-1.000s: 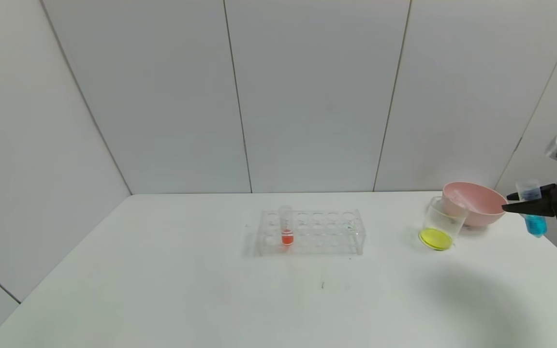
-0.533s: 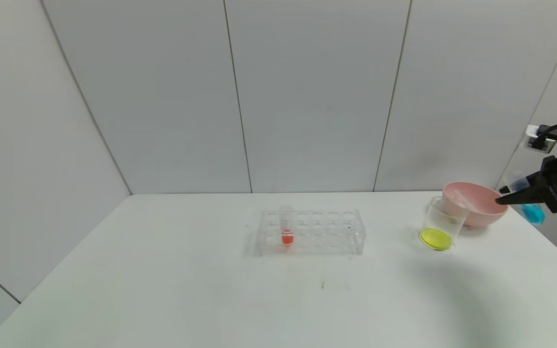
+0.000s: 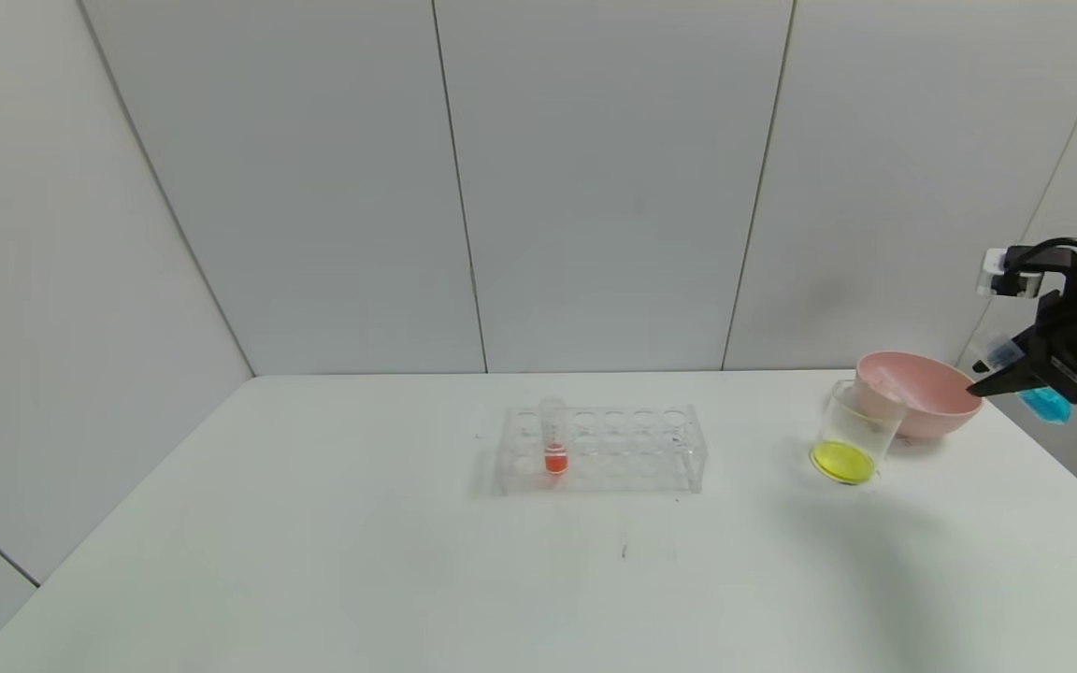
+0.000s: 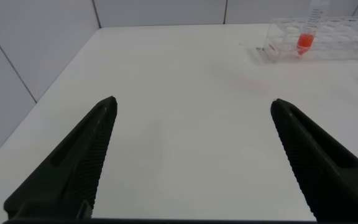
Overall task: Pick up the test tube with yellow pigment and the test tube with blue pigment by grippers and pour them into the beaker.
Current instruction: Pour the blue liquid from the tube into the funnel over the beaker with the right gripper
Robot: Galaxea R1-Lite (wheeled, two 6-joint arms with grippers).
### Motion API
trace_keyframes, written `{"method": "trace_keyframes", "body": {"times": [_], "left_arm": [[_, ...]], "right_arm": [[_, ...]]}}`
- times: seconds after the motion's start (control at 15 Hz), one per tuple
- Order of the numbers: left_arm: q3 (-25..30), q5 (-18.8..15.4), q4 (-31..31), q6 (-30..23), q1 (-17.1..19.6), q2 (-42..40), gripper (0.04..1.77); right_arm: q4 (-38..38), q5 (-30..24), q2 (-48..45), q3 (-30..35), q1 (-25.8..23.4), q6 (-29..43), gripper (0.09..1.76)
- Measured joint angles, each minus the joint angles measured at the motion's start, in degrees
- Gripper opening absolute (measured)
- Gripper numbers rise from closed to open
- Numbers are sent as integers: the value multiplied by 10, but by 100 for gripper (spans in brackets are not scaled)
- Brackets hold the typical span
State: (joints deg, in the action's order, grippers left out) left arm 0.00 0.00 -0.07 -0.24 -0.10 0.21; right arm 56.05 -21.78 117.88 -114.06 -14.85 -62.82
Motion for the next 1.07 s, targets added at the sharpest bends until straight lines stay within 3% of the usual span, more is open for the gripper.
{"method": "trace_keyframes", "body": {"times": [1.07], "left_arm": [[0, 0, 0, 0, 0, 0, 176]], "right_arm": [[-33, 172, 33, -5, 85, -28, 59]]}}
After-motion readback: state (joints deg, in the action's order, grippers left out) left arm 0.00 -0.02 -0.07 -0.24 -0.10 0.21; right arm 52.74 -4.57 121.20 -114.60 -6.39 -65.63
